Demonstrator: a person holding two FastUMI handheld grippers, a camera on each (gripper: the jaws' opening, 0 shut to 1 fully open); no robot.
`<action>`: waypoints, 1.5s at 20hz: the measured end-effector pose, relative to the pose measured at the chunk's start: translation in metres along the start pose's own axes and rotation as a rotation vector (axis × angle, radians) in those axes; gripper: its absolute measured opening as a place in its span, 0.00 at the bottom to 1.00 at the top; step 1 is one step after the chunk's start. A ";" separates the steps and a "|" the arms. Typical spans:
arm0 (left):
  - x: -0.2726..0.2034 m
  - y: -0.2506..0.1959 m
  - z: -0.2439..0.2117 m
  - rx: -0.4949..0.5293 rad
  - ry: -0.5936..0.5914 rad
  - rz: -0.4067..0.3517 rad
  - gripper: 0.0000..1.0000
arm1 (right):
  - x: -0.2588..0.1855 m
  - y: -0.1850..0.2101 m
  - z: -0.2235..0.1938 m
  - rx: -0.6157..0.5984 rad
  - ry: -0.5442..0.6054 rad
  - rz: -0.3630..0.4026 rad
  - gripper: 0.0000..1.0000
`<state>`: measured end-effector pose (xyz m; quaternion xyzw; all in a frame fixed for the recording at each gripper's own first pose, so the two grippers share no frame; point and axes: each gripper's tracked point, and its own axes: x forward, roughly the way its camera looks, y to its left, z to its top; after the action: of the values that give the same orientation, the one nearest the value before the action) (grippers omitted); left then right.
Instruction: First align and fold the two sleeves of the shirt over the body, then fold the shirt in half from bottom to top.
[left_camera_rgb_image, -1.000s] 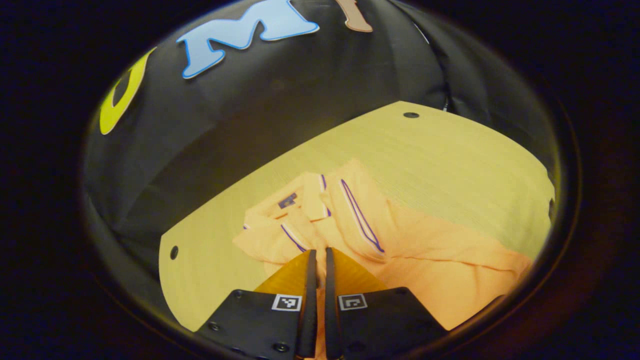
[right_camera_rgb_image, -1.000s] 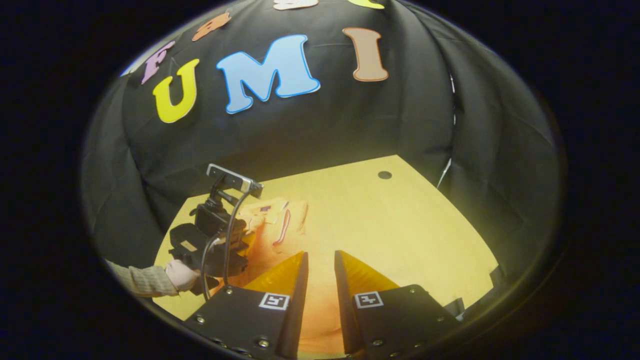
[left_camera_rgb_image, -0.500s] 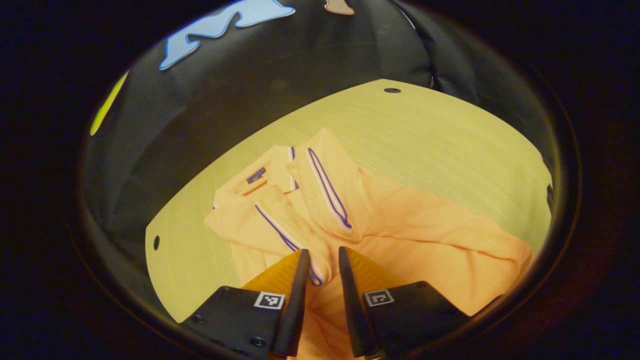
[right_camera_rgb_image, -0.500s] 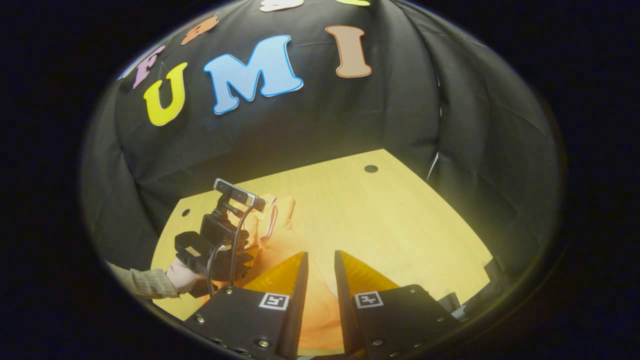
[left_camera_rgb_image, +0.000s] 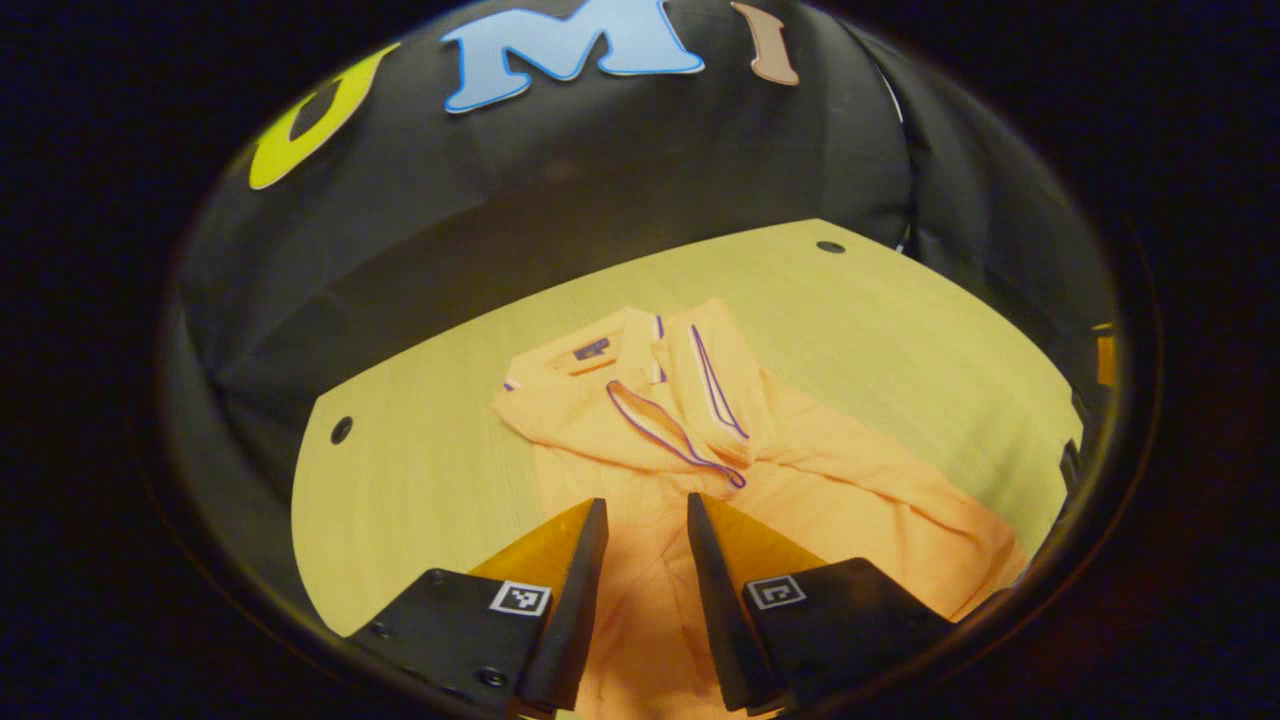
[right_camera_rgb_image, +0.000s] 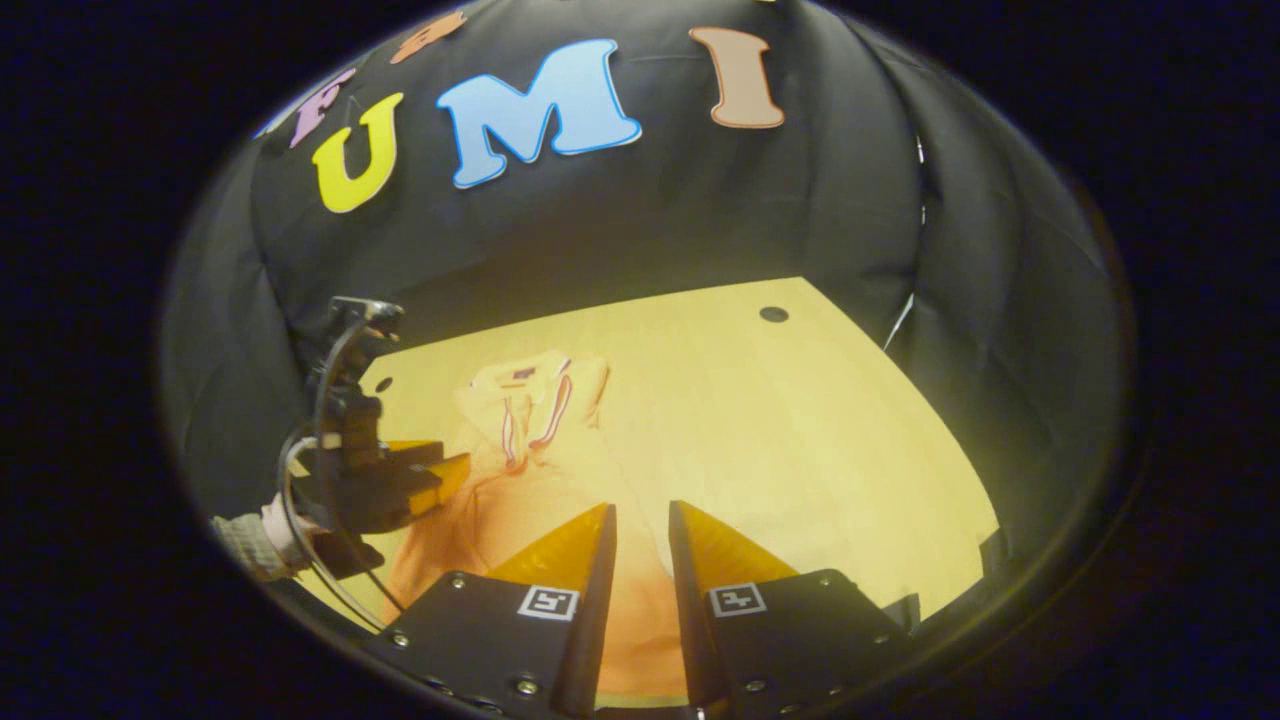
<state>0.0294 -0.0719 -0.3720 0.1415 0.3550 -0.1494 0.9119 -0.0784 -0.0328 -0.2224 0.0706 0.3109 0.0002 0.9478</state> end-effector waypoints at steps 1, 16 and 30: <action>-0.014 0.009 -0.007 -0.022 -0.001 0.010 0.57 | 0.004 0.000 -0.008 -0.013 0.028 0.010 0.33; -0.127 0.009 -0.182 -0.277 0.288 0.040 0.65 | 0.033 0.005 -0.137 -0.043 0.476 0.120 0.48; -0.138 -0.011 -0.244 -0.265 0.510 0.025 0.96 | 0.019 -0.008 -0.196 -0.247 0.687 0.015 0.99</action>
<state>-0.2192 0.0309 -0.4517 0.0585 0.5877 -0.0503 0.8054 -0.1789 -0.0135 -0.3905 -0.0464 0.6083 0.0686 0.7893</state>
